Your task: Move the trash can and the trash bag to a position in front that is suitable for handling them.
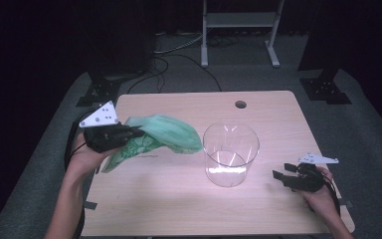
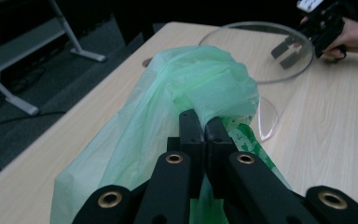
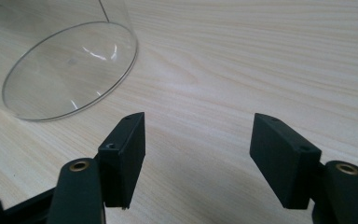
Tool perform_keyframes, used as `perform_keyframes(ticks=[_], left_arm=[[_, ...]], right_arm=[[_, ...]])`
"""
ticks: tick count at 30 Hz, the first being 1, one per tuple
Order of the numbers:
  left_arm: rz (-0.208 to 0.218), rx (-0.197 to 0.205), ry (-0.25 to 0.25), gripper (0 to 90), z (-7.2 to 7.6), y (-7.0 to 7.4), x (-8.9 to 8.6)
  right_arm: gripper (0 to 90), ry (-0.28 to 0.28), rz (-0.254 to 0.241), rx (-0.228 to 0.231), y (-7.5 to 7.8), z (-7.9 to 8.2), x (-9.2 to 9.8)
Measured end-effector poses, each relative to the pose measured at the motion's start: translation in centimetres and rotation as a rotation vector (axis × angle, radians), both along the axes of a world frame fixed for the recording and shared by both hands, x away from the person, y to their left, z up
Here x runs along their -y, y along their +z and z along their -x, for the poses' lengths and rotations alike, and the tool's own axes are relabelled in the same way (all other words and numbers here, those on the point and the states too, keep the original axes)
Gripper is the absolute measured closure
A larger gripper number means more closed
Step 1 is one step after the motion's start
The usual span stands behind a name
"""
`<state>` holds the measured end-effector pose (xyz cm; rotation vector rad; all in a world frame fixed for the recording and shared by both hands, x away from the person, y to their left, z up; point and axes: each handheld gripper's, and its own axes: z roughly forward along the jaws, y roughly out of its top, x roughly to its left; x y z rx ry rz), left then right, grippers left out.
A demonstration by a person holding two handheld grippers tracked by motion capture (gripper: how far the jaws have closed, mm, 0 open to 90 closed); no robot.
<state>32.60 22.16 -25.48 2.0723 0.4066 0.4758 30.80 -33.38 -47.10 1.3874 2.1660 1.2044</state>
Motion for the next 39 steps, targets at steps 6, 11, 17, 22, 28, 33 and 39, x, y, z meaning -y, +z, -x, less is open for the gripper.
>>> perform_keyframes(ticks=[6, 11, 17, 22, 28, 33, 39], left_arm=[[-0.008, 0.033, -0.031, 89.1, -0.4, 2.3, 1.8], [-0.01, 0.044, -0.055, 89.1, -1.0, 3.2, 3.4], [-0.015, 0.037, -0.091, 89.1, -2.1, 3.4, 5.9], [-0.032, 0.018, -0.125, 89.1, -3.1, 2.8, 8.3], [-0.058, -0.014, -0.161, 89.0, -4.3, 1.4, 11.4], [-0.097, -0.036, -0.181, 89.0, -5.2, 0.1, 13.9], [-0.123, -0.078, -0.205, 88.9, -6.2, -1.5, 16.4]], right_arm=[[35.4, -0.001, -0.003, 0.005, 0.1, 0.1, 0.0], [35.4, -0.005, -0.007, 0.008, 0.2, 0.1, 0.2], [35.5, -0.003, -0.013, 0.013, 0.3, 0.1, 0.3], [35.5, -0.006, -0.019, 0.019, 0.5, 0.2, 0.4], [35.5, -0.008, -0.025, 0.025, 0.6, 0.2, 0.6], [35.5, -0.007, -0.031, 0.027, 0.7, 0.3, 0.7], [35.5, -0.01, -0.04, 0.029, 0.7, 0.3, 0.8]])
